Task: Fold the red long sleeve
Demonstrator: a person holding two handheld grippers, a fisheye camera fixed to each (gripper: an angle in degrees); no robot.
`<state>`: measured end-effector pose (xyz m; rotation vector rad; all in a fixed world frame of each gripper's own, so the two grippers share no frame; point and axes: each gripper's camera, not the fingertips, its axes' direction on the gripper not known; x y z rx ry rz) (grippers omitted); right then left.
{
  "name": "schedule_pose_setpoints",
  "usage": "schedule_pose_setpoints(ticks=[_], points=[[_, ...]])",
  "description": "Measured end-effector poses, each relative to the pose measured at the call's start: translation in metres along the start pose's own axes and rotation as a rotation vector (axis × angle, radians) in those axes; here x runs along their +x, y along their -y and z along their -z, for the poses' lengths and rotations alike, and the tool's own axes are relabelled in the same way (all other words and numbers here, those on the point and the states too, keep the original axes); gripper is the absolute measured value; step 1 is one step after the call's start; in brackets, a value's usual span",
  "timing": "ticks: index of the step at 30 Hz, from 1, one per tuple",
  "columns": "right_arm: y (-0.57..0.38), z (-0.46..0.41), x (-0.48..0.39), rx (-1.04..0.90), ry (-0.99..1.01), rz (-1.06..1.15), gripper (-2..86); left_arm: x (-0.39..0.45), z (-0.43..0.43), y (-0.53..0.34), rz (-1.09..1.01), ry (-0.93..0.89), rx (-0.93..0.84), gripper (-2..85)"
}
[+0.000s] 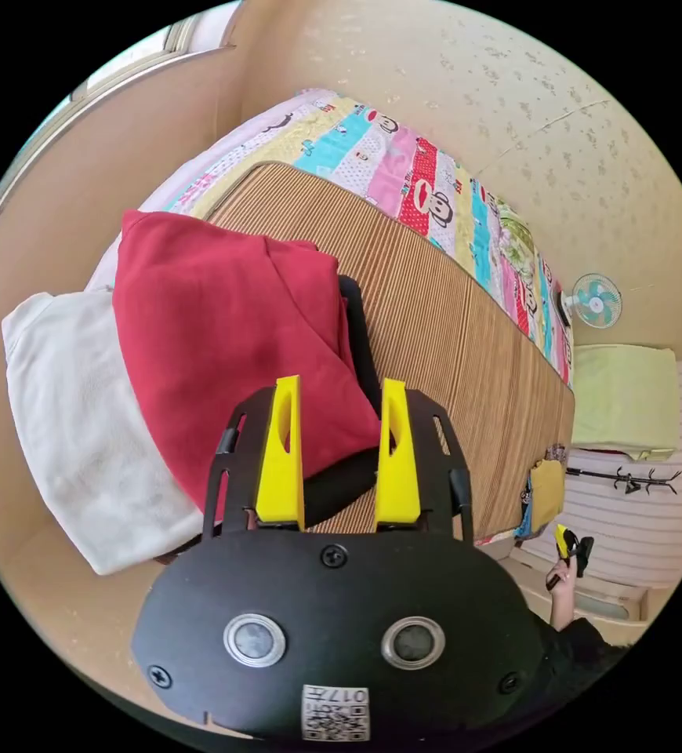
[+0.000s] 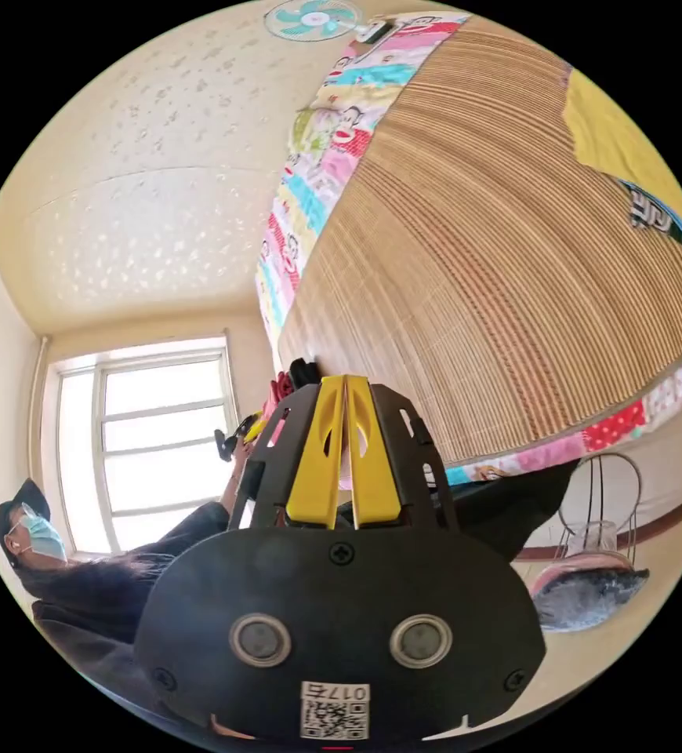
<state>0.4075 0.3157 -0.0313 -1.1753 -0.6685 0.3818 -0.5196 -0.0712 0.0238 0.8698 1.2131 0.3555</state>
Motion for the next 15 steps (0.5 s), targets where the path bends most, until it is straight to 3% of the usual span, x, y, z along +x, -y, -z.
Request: schedule_pose_setpoints(ticks=[3, 5, 8, 11, 13, 15], points=[[-0.016, -0.046, -0.026, -0.123, -0.043, 0.085, 0.3, -0.016, -0.053, 0.020, 0.033, 0.045, -0.140, 12.8], [-0.031, -0.064, -0.034, -0.206, -0.102, 0.105, 0.3, -0.023, -0.065, 0.009, 0.024, 0.063, -0.118, 9.6], [-0.063, -0.075, -0.047, -0.277, -0.189, 0.180, 0.3, -0.036, -0.039, -0.033, -0.077, -0.135, -0.022, 4.9], [-0.091, -0.080, -0.046, -0.305, -0.250, 0.200, 0.1, -0.061, 0.004, -0.116, -0.260, -0.339, 0.037, 4.7], [-0.108, -0.089, -0.039, -0.342, -0.256, 0.201, 0.1, -0.092, 0.027, -0.186, -0.312, -0.335, 0.015, 4.8], [-0.118, -0.099, -0.031, -0.367, -0.273, 0.194, 0.2, -0.124, 0.036, -0.221, -0.230, -0.281, -0.025, 5.2]])
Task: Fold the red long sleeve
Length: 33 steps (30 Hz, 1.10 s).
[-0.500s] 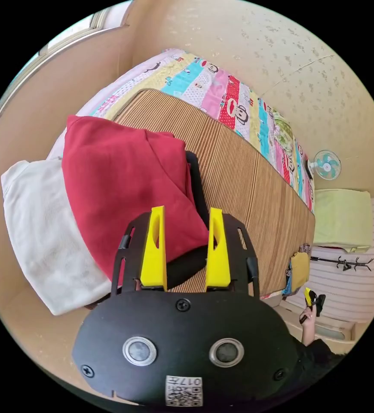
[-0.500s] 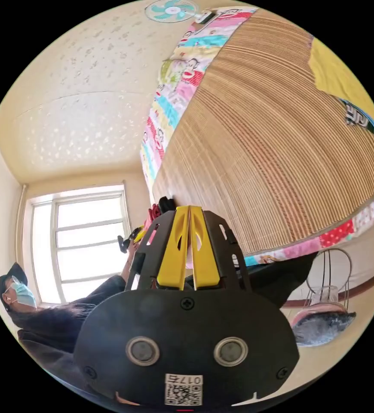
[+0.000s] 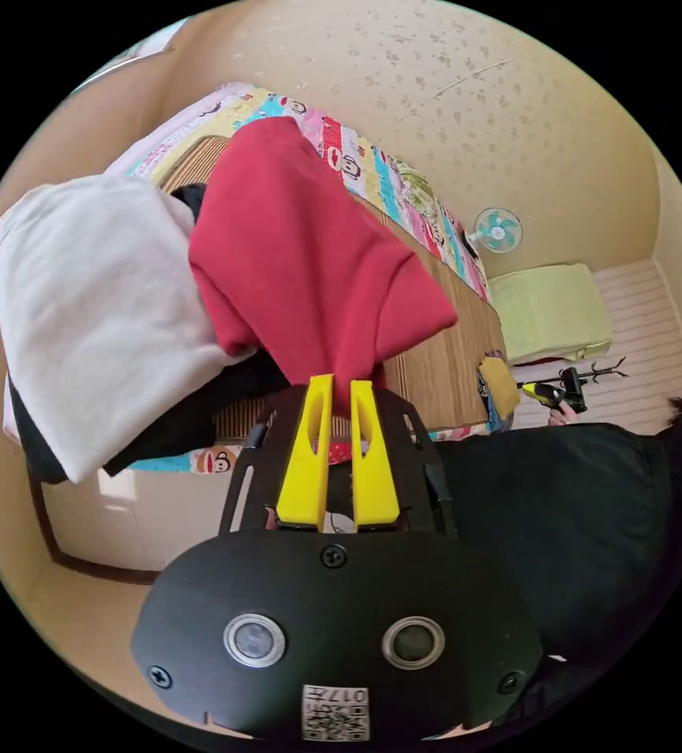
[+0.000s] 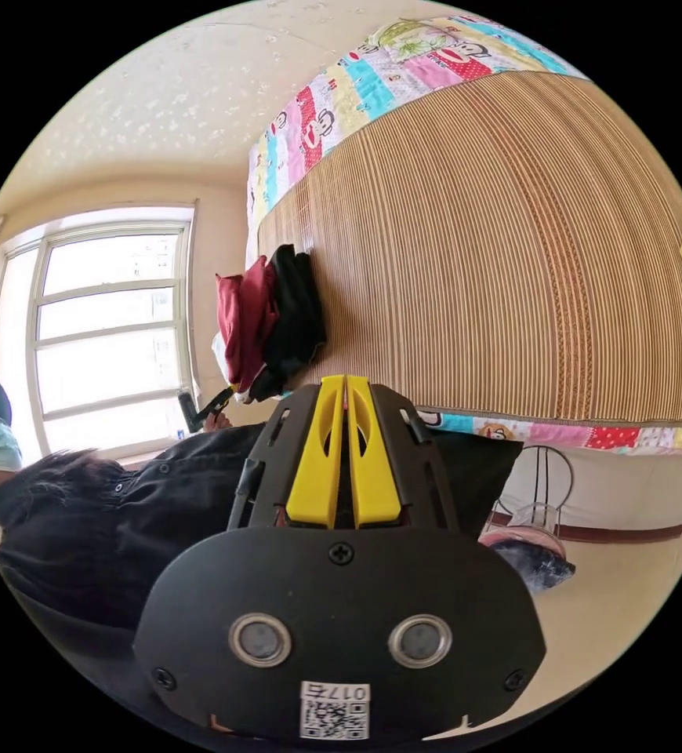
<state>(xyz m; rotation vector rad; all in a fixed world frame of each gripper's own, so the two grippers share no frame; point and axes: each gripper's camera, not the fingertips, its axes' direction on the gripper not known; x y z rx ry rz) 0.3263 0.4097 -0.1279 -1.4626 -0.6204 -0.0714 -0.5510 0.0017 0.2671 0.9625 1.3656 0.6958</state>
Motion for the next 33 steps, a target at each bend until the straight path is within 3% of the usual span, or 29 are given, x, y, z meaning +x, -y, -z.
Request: schedule_pose_setpoints(ticks=[4, 8, 13, 17, 19, 21, 23, 25, 26, 27, 28, 30, 33], points=[[-0.002, -0.035, 0.005, -0.029, 0.040, -0.020, 0.2, -0.037, 0.033, -0.038, 0.253, 0.055, 0.107, 9.8], [0.003, -0.055, -0.001, -0.028, 0.153, 0.016, 0.2, 0.010, 0.035, -0.014, 0.143, 0.102, 0.192, 12.9], [-0.017, -0.065, -0.023, -0.035, 0.166, 0.136, 0.3, 0.121, 0.012, 0.021, -0.050, 0.326, 0.388, 12.6], [-0.054, -0.065, -0.018, -0.039, 0.128, 0.189, 0.4, 0.122, -0.071, 0.079, -0.100, 0.310, 0.138, 13.8], [-0.083, -0.062, -0.005, -0.046, 0.087, 0.205, 0.5, 0.085, -0.137, 0.104, 0.011, 0.469, -0.085, 10.8], [-0.109, -0.054, 0.007, -0.035, 0.043, 0.209, 0.5, 0.052, -0.161, 0.103, 0.140, 0.504, -0.192, 7.5], [-0.137, -0.044, 0.018, -0.010, 0.008, 0.225, 0.5, 0.030, -0.150, 0.091, 0.243, 0.357, -0.164, 4.4], [-0.177, -0.028, 0.033, 0.036, -0.008, 0.255, 0.7, -0.005, -0.126, 0.064, 0.327, -0.197, -0.068, 2.2], [-0.186, -0.023, 0.036, 0.052, 0.002, 0.264, 0.7, -0.012, -0.116, 0.056, 0.311, -0.358, -0.018, 2.0], [-0.205, -0.013, 0.043, 0.090, 0.046, 0.294, 0.8, -0.016, -0.088, 0.040, 0.216, -0.628, 0.114, 1.6], [-0.224, -0.003, 0.049, 0.135, 0.115, 0.338, 1.0, -0.011, -0.049, 0.021, 0.085, -0.781, 0.271, 1.3], [-0.249, 0.014, 0.054, 0.208, 0.209, 0.422, 1.3, 0.003, 0.016, -0.008, -0.084, -0.813, 0.456, 0.9], [-0.277, 0.036, 0.053, 0.309, 0.271, 0.557, 2.8, 0.048, 0.105, -0.036, -0.430, -0.772, 0.548, 0.7]])
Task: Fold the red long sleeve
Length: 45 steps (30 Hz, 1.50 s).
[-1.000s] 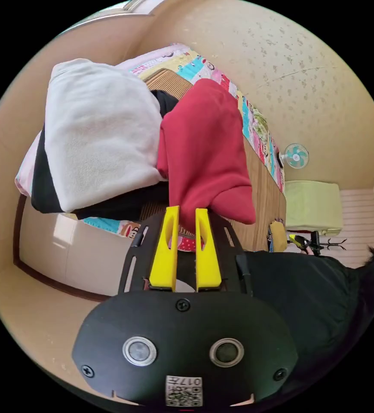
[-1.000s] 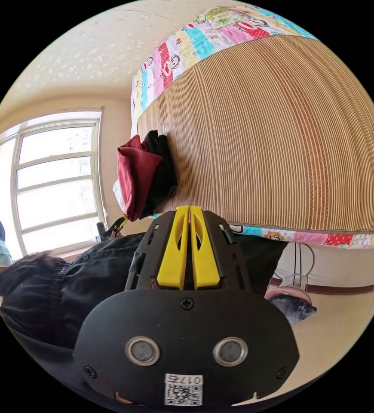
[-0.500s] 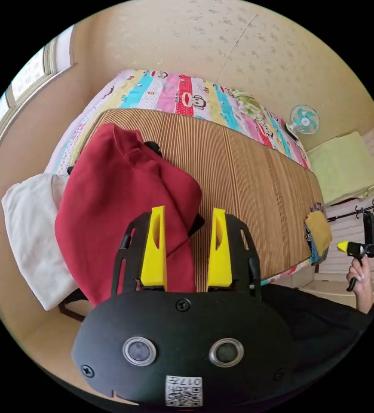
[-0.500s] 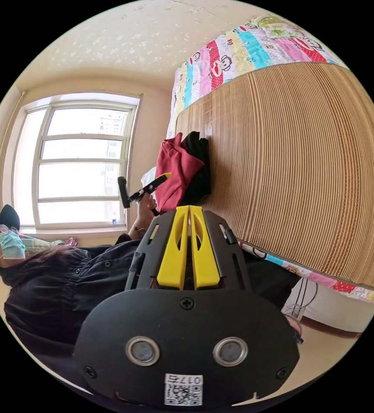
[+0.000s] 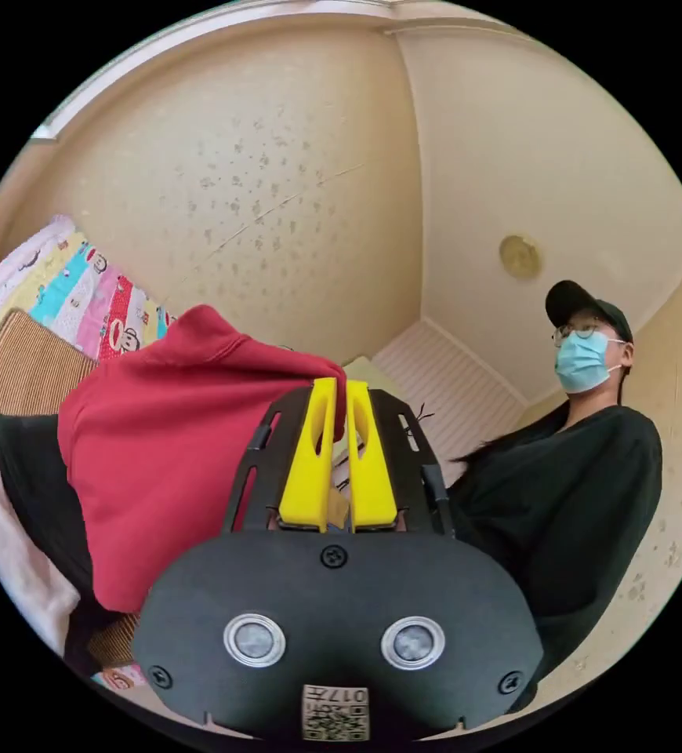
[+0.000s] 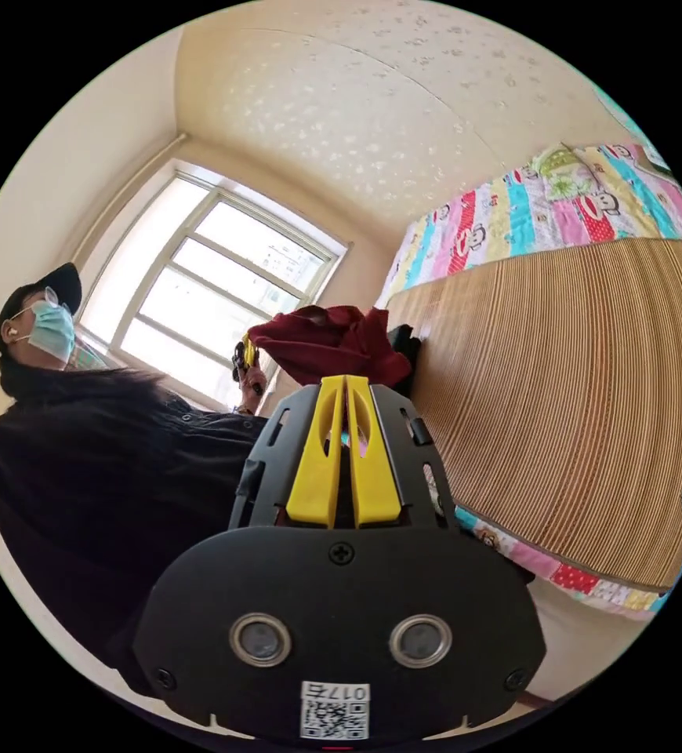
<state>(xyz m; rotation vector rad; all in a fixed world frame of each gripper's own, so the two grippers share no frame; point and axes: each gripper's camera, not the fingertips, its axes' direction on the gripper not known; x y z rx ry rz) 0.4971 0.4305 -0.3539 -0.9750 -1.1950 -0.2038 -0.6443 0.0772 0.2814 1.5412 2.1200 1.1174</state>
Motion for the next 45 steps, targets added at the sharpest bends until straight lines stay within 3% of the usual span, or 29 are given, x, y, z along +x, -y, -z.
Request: schedule_pose_setpoints(ticks=[2, 4, 5, 8, 10, 13, 16, 20, 22, 26, 28, 34, 36, 41, 45], points=[[0.000, 0.009, -0.012, 0.042, 0.033, 0.092, 4.4, 0.051, -0.007, 0.019, -0.223, -0.103, -0.077, 0.6], [0.008, 0.008, -0.034, 0.054, 0.067, 0.217, 7.9, 0.109, -0.029, 0.032, -0.503, -0.358, -0.113, 0.7], [0.011, 0.005, -0.040, 0.048, 0.077, 0.250, 9.0, 0.118, -0.036, 0.034, -0.544, -0.420, -0.099, 0.7], [0.023, -0.024, -0.080, -0.021, 0.121, 0.437, 13.7, 0.132, -0.087, 0.048, -0.498, -0.710, -0.077, 0.7], [0.026, -0.055, -0.108, -0.091, 0.084, 0.544, 15.2, 0.128, -0.131, 0.048, -0.449, -1.014, -0.037, 0.6], [0.028, -0.091, -0.119, -0.171, 0.073, 0.545, 15.8, 0.130, -0.182, 0.037, -0.373, -1.280, 0.006, 0.4], [0.021, -0.114, -0.123, -0.206, 0.198, 0.523, 15.7, 0.149, -0.228, 0.022, -0.303, -1.366, -0.053, 0.5], [0.007, -0.135, -0.139, -0.231, 0.128, 0.566, 10.4, 0.174, -0.254, 0.012, -0.285, -1.419, -0.093, 0.7], [0.009, -0.112, -0.148, -0.085, 0.082, 0.537, 6.0, 0.186, -0.258, 0.015, -0.293, -1.359, -0.147, 0.7], [0.013, -0.036, -0.177, 0.211, -0.126, 0.479, 5.6, 0.193, -0.224, 0.029, -0.319, -1.122, -0.144, 0.6], [0.008, 0.010, -0.215, 0.335, -0.175, 0.552, 5.6, 0.200, -0.180, 0.036, -0.347, -0.829, -0.111, 0.4], [0.003, 0.061, -0.316, 0.401, -0.319, 0.792, 5.3, 0.260, -0.116, 0.006, -0.465, -0.144, -0.015, 0.0], [0.009, 0.074, -0.341, 0.439, -0.392, 0.816, 5.3, 0.278, -0.123, -0.003, -0.479, -0.065, 0.027, -0.3], [0.069, 0.115, -0.392, 0.425, -0.428, 0.890, 5.1, 0.288, -0.152, 0.033, -0.404, -0.113, 0.147, -0.7], [0.190, 0.112, -0.391, 0.243, -0.615, 0.803, 5.0, 0.279, -0.216, 0.105, -0.382, 0.142, 0.115, -0.6]])
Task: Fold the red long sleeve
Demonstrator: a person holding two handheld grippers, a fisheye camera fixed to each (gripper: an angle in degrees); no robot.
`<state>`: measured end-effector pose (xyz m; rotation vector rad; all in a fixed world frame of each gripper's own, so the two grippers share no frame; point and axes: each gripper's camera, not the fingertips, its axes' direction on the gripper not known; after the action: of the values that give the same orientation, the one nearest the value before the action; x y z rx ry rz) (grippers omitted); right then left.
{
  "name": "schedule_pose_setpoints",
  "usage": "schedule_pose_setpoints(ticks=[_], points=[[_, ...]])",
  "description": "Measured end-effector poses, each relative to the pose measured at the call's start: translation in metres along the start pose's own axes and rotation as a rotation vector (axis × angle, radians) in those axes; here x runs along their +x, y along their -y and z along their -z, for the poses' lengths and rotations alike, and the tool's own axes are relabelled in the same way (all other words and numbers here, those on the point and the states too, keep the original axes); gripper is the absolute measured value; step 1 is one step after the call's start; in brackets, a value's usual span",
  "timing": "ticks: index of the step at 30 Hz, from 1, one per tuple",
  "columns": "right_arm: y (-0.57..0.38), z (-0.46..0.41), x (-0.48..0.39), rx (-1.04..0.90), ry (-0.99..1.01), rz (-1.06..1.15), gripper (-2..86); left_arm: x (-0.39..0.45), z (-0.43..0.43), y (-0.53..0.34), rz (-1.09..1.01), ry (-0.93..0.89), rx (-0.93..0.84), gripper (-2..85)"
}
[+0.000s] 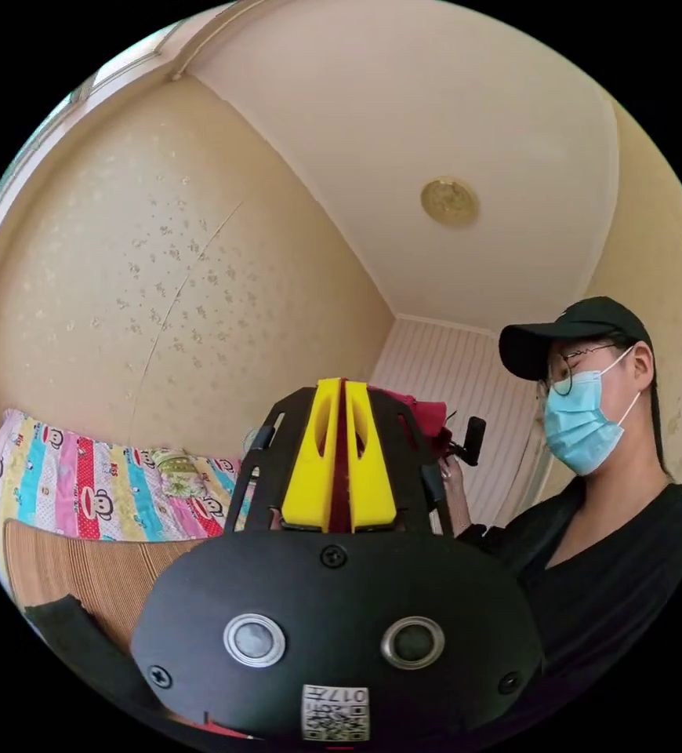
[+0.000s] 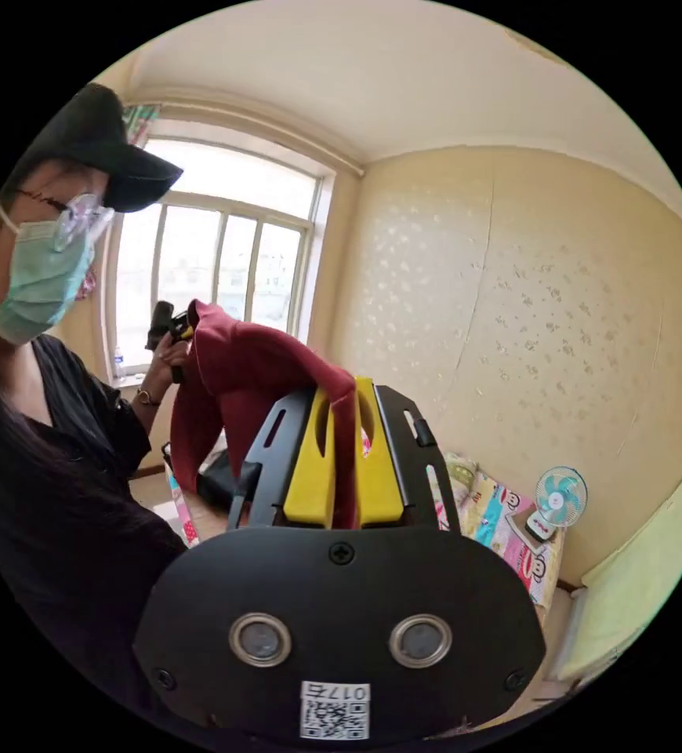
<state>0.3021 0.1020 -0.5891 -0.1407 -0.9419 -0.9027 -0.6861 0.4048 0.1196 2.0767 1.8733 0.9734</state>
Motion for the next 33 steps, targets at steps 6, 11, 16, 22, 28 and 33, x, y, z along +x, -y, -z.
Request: schedule_pose_setpoints(ticks=[6, 11, 16, 22, 28, 33], points=[[0.015, -0.254, 0.198, -0.517, -0.020, -0.167, 6.2, -0.175, -0.198, 0.020, 0.181, 0.503, -0.309, -0.8], [-0.112, -0.444, 0.300, -0.817, 0.008, -0.528, 7.6, -0.343, -0.309, -0.078, 0.397, 0.835, -0.656, -0.3], [-0.305, -0.518, 0.254, -1.059, 0.246, -0.750, 11.4, -0.377, -0.337, -0.281, 0.431, 0.709, -1.057, 2.5], [-0.457, -0.533, 0.159, -1.419, 0.395, -0.810, 8.8, -0.377, -0.300, -0.444, 0.723, 0.668, -1.336, 7.9], [-0.379, -0.481, 0.277, -1.129, 0.576, -0.824, 1.9, -0.366, -0.292, -0.473, 0.553, 0.712, -1.627, 3.1], [-0.339, -0.319, 0.493, -0.486, 0.297, -1.166, 1.1, -0.390, -0.249, -0.441, 0.760, 0.727, -1.520, 4.8]])
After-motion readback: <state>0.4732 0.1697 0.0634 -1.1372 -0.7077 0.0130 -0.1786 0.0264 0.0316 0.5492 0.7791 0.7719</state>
